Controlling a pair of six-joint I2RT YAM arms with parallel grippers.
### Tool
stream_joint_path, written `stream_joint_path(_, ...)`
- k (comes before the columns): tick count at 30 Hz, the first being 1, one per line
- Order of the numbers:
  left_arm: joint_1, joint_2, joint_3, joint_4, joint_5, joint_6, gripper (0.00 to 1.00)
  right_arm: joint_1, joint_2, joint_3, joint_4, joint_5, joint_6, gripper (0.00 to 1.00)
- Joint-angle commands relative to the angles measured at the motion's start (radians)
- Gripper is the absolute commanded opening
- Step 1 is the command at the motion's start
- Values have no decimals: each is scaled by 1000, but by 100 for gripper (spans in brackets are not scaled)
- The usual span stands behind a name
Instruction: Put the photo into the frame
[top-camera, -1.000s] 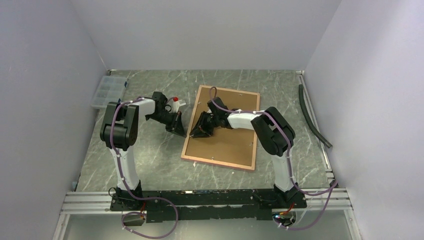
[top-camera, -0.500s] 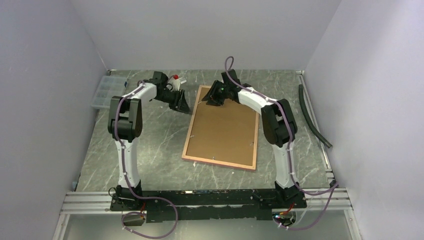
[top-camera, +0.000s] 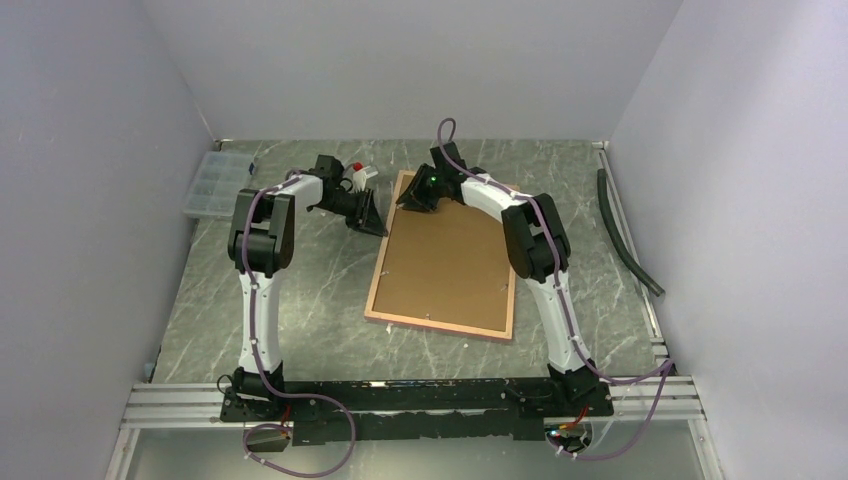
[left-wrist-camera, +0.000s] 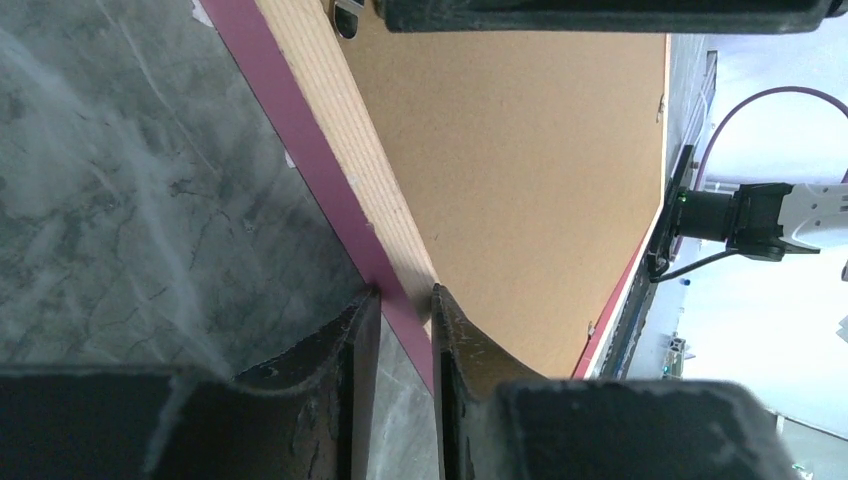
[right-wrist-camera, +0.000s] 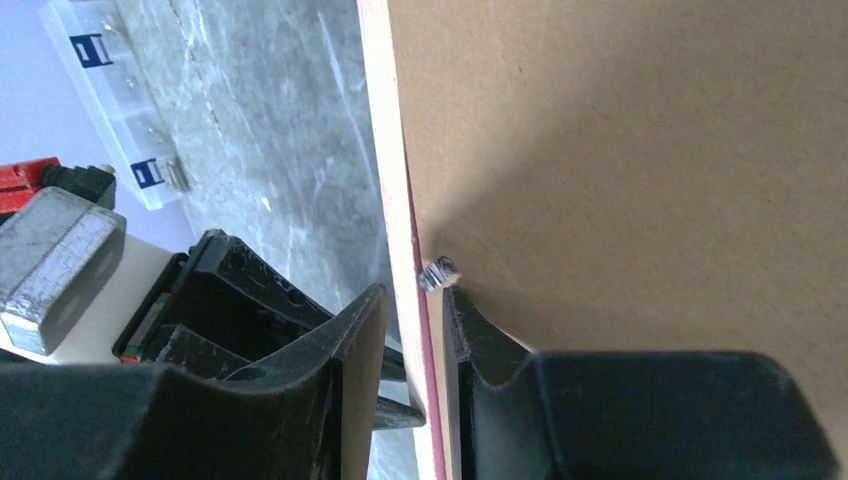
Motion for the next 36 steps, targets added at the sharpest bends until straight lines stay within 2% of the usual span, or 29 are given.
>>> stream_joint_path(1,-25,-22,-36,23,-17,-11,26,10,53,55,3,9,32,31)
stream_joint_path(7,-28,-32,-48,28,-28,-5,24,19,69,61,25,-21,75,30)
stream_joint_path(23,-41,-53,-77,24,-40,5,16,44,-6,-116,210,39,230,29)
stream_joint_path(28,-8,-92,-95,6,-39,33,15,43,-67,-190,230,20,217,30)
stream_joint_path(36,-8,-91,-111,21,-30,27,16,45,-92,-221,212,28,203,30)
